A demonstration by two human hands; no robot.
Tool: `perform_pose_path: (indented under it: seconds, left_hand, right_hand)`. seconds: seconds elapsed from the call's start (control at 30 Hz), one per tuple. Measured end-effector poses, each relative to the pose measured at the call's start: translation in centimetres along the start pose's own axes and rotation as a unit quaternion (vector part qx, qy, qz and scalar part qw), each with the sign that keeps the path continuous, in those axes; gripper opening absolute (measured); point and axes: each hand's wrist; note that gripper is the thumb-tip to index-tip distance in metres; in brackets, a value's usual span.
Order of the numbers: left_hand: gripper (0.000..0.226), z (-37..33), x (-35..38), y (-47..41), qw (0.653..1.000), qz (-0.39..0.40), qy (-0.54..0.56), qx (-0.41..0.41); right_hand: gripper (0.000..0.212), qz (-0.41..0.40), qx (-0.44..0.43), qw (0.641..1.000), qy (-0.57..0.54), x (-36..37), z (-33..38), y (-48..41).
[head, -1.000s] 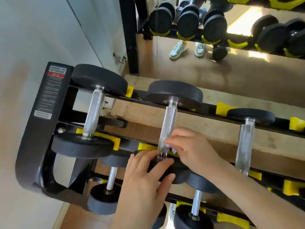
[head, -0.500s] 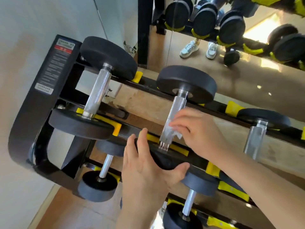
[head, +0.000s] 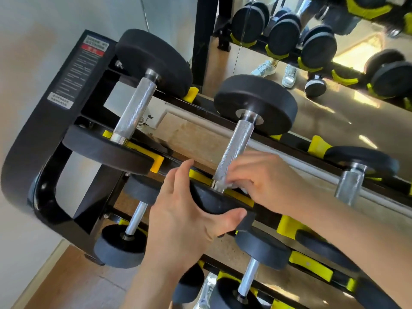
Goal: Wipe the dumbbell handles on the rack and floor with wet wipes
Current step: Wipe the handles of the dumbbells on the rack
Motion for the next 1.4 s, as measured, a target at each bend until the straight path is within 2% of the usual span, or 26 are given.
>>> perform_pose_path:
  seconds: [0.1,0.13,0.23,0.37,0.5,0.6,0.73,0.83,0.87,0.97,1.0,1.07,1.13,1.17,1.27,1.33,1.4]
  left_hand:
    - [0.123,0.2,0.6,0.3,0.999,-0.022,-0.036,0.021]
    - [0.124,0.2,0.8,0.3,0.998,-0.026,-0.043,0.026]
    - [0.126,0.1,1.0,0.3,0.998,-0.027,-0.053,0.020]
    - [0.125,0.2,1.0,0.4,0.997,-0.035,-0.062,0.032]
    - [0.125,0.2,1.1,0.6,0.996,-0.035,-0.071,0.039]
    - [0.124,0.2,1.0,0.6,0.995,-0.040,-0.075,0.047]
    - [0.131,-0.2,0.7,0.4,0.996,-0.003,-0.082,0.025]
    - [0.132,-0.3,0.7,0.4,0.995,-0.004,-0.091,0.031]
    - [0.131,-0.2,0.7,0.5,0.995,-0.004,-0.095,0.032]
    - [0.128,0.0,0.6,0.4,0.994,0.000,-0.100,0.042]
    - [0.126,0.0,0.6,0.4,0.994,-0.001,-0.096,0.048]
    - [0.123,0.2,0.7,0.4,0.996,-0.006,-0.080,0.050]
    - [0.119,0.2,0.7,0.4,0.997,-0.005,-0.062,0.046]
    - [0.117,0.3,0.7,0.4,0.997,-0.001,-0.057,0.046]
    - [0.113,0.4,0.1,0.1,0.996,0.032,-0.060,0.053]
    - [0.108,0.3,-0.6,-0.4,0.995,0.071,-0.055,0.033]
    - [0.086,-0.2,-1.5,-1.3,0.995,0.070,-0.046,0.055]
  right_hand:
    - [0.014,-0.104,0.074,0.992,0.024,-0.1,-0.8,-1.2]
    - [0.014,-0.094,0.076,0.992,0.023,0.0,-0.3,-1.1]
    - [0.016,0.027,0.000,1.000,0.012,0.5,1.1,-0.5]
    - [0.015,-0.033,0.020,0.999,0.032,0.2,0.2,-1.6]
    - [0.017,0.022,0.000,1.000,0.010,0.4,0.9,-1.1]
    - [0.014,-0.060,0.046,0.997,0.022,0.1,0.1,-1.7]
    - [0.020,-0.001,0.062,0.998,-0.020,0.7,1.4,-0.6]
    - [0.020,-0.088,0.102,0.991,0.008,0.2,0.2,-1.4]
    - [0.021,-0.093,0.124,0.988,0.002,0.1,0.4,-1.5]
    - [0.020,-0.019,0.096,0.995,-0.021,0.5,1.5,-0.2]
    - [0.018,-0.035,0.086,0.996,-0.008,0.3,1.1,-0.1]
    - [0.014,-0.150,0.094,0.983,0.056,-0.3,-0.8,-0.8]
    - [0.016,-0.227,0.142,0.961,0.073,0.0,-0.8,-1.1]
    - [0.018,-0.223,0.152,0.962,0.051,0.7,-0.1,-0.6]
    - [0.015,-0.151,0.108,0.983,-0.003,1.9,1.3,0.6]
    - [0.013,-0.229,0.116,0.966,0.039,1.4,-0.5,-0.4]
    - [0.012,-0.332,0.153,0.927,0.080,1.2,-1.6,-1.5]
Point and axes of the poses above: each hand's wrist, its own y-axis away from the middle knuckle, its own x-axis out of the palm, z = x × y, and after that the axes turned 9 degrees about -z, right-handed
